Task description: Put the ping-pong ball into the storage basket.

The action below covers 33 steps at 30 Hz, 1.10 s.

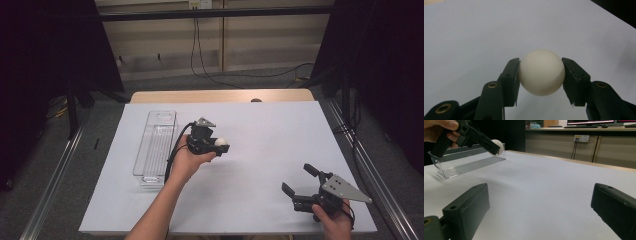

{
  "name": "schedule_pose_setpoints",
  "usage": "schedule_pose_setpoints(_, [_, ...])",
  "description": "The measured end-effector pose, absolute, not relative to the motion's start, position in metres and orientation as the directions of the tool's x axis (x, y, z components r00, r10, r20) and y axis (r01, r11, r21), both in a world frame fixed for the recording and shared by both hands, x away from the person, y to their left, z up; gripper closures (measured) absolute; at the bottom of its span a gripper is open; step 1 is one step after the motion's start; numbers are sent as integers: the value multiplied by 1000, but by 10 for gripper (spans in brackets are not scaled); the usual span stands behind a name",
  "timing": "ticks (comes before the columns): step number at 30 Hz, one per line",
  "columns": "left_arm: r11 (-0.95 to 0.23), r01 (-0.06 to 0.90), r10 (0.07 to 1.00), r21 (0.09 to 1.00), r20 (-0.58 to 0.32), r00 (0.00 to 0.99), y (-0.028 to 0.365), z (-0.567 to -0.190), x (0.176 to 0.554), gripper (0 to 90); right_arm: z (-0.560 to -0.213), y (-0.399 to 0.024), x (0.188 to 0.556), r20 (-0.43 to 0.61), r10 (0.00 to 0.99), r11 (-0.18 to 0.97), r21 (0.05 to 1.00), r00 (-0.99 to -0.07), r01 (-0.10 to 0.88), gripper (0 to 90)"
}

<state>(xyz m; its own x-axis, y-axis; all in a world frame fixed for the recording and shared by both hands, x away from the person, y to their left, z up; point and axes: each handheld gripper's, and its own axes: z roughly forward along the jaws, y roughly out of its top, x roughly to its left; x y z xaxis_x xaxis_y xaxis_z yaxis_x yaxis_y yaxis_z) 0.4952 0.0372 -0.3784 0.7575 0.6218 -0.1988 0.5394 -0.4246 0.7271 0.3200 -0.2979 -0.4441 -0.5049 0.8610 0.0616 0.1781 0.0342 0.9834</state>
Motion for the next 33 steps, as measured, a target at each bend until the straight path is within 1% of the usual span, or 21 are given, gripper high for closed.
schedule_pose_setpoints(1, [-417,543,620,729,-209,756,38,-378,495,512,-444,-298,320,63,861,34,983,-505,180,15])
schedule_pose_setpoints(14, [-421,543,626,727,-199,754,45,-373,496,513,-444,-298,321,57,861,38,983,-505,177,15])
schedule_pose_setpoints(16, [-409,553,627,726,-217,748,45,-373,496,512,-444,-298,320,58,861,39,983,-506,179,15])
schedule_pose_setpoints(22, [-423,548,632,722,-198,749,48,-372,497,513,-444,-298,321,58,861,38,983,-505,177,15])
schedule_pose_setpoints(24, [-407,554,639,726,-207,741,48,-372,497,512,-444,-298,320,56,861,40,983,-506,177,15])
schedule_pose_setpoints(26, [-422,549,631,721,-201,749,49,-371,497,512,-444,-298,320,55,861,41,984,-506,176,15])
schedule_pose_setpoints(30, [-400,556,637,728,-215,740,49,-371,497,512,-444,-298,320,56,861,39,984,-505,176,15])
schedule_pose_setpoints(33, [-409,553,635,726,-208,744,50,-370,498,512,-444,-298,321,55,862,39,984,-504,174,15])
